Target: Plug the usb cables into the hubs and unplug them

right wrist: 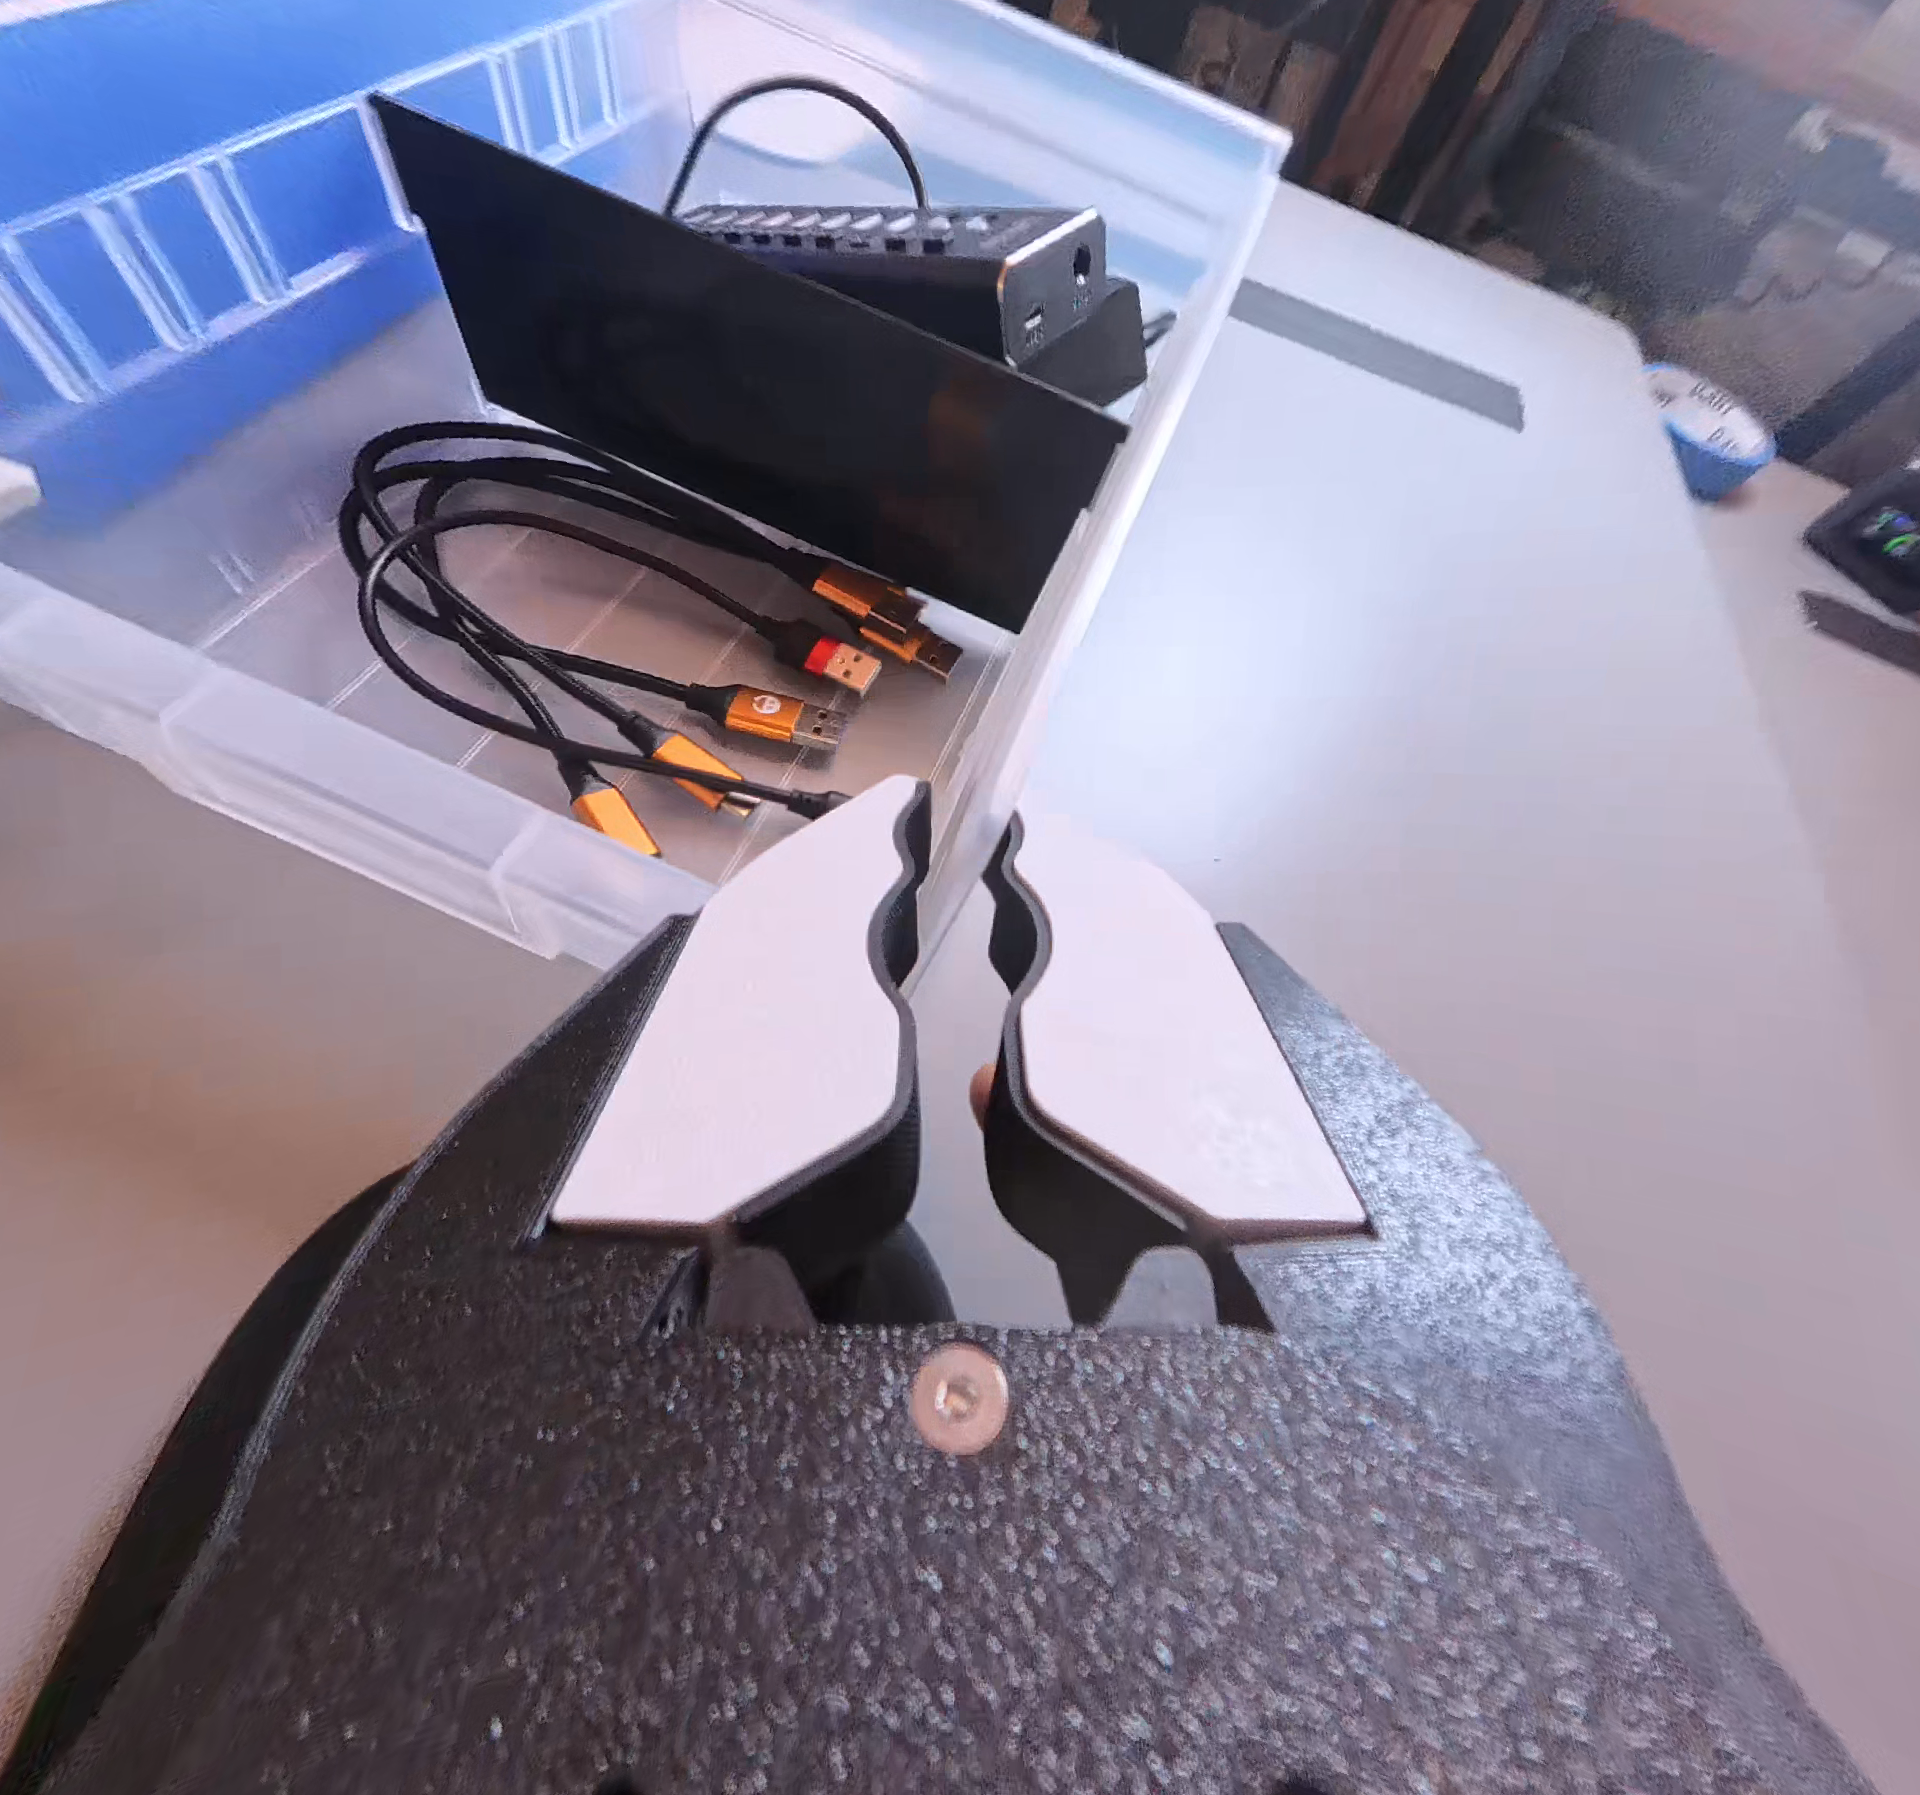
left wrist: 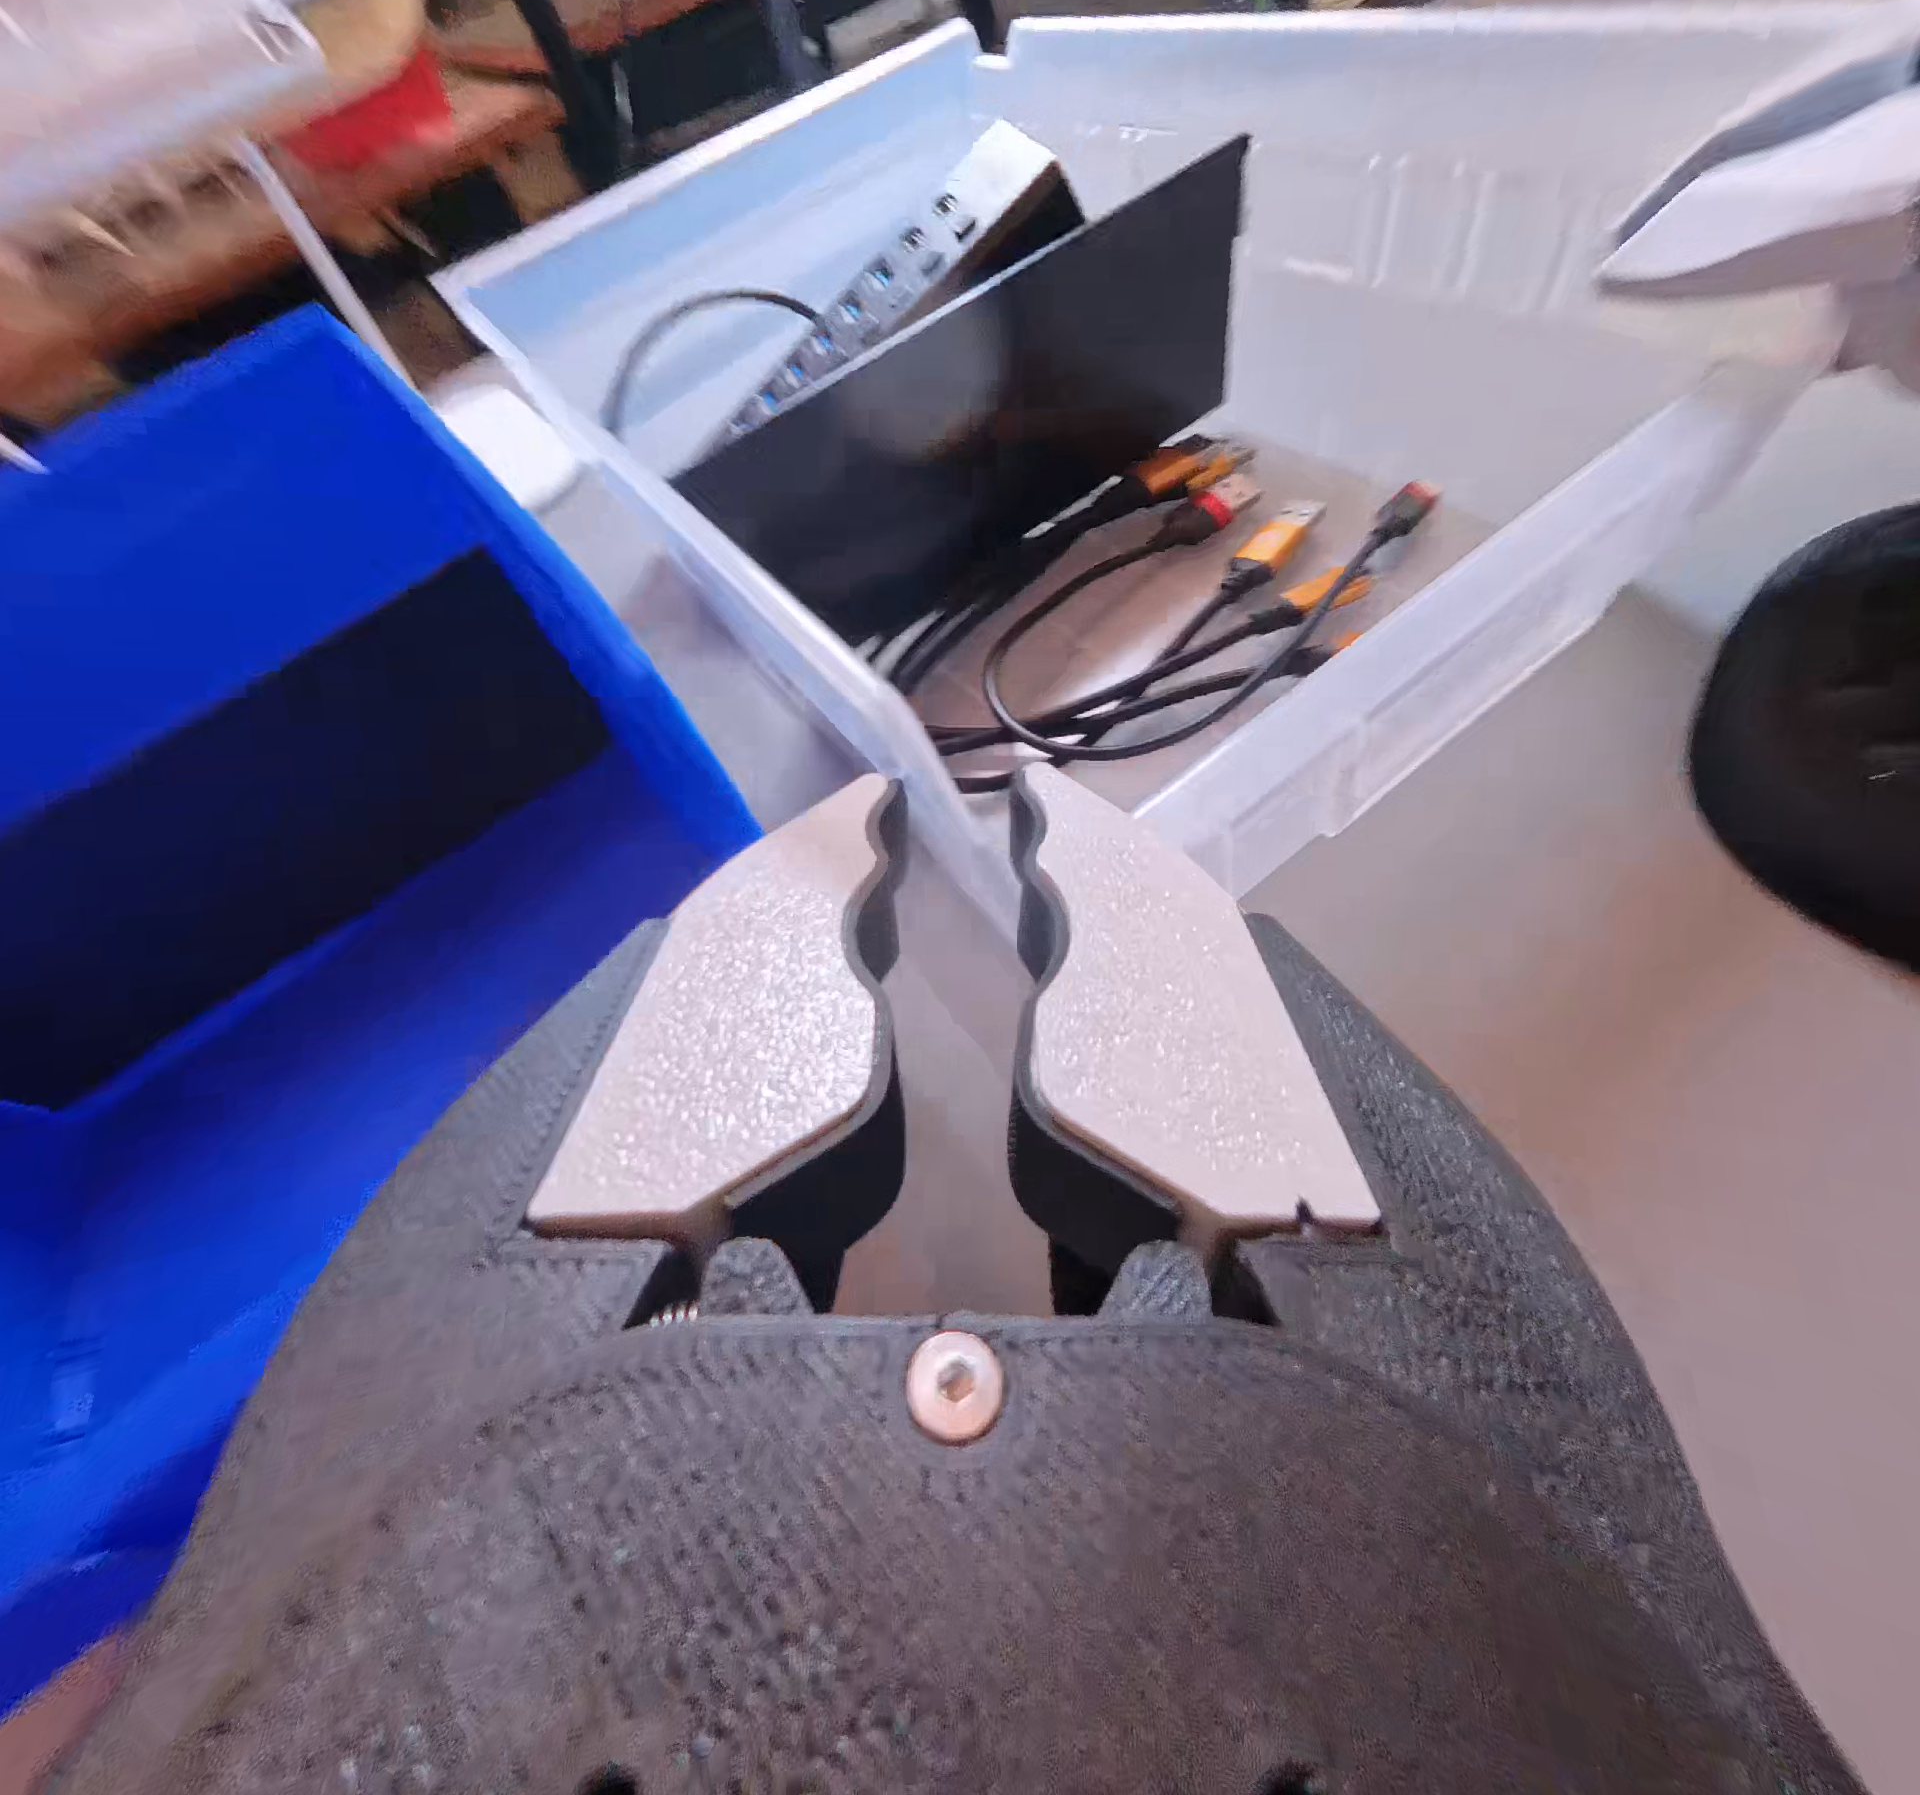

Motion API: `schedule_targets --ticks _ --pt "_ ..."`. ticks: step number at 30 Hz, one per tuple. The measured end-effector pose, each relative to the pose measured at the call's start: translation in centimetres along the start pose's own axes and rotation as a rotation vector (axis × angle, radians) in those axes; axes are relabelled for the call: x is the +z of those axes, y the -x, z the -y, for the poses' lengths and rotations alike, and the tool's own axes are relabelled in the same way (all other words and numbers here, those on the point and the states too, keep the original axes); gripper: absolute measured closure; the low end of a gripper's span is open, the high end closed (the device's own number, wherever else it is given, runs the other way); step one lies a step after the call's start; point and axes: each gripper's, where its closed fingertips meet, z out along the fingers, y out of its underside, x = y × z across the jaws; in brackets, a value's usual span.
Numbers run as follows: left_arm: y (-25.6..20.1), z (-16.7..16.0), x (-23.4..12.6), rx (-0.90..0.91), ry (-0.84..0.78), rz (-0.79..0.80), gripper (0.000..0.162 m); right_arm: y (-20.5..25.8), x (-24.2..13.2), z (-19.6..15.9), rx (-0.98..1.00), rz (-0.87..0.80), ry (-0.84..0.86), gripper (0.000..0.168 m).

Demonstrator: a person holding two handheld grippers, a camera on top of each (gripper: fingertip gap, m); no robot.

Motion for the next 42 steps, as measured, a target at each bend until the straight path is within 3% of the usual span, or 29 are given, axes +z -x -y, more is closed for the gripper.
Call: schedule_targets --ticks 7,12,16,24,30,33,38,42 --pt "-1.8 3.8 -7.2 0.109 -0.186 0.01 0.151 2.8 -10.2 1.5 -0.137 -0.072 -0.175 0.159" --pt "-2.8 7.0 -17.0 0.161 -0.339 0.022 0.15 7.2 -18.8 3.7 -0.212 -0.08 -0.331 0.157" --pt "-0.3 7.0 -25.2 0.185 -0.354 0.108 0.15 13.0 -21.5 7.2 -0.29 0.021 -0.417 0.156" --pt "9.4 0.4 -37.8 0.177 -0.27 0.422 0.149 28.5 -17.4 13.2 -0.367 0.326 -0.512 0.157" --pt "15.9 -6.7 -43.2 0.075 -0.217 0.588 0.149 39.6 -12.1 15.4 -0.448 0.509 -0.499 0.154" --pt "19.1 -10.3 -43.4 0.029 -0.185 0.639 0.149 43.4 -8.8 15.5 -0.476 0.566 -0.476 0.154" --pt "23.0 -15.4 -40.6 -0.063 -0.121 0.658 0.149 46.5 -2.8 14.9 -0.487 0.616 -0.413 0.155" --pt "25.9 -16.9 -37.7 -0.128 -0.13 0.696 0.148 46.8 2.4 16.0 -0.442 0.581 -0.365 0.155"
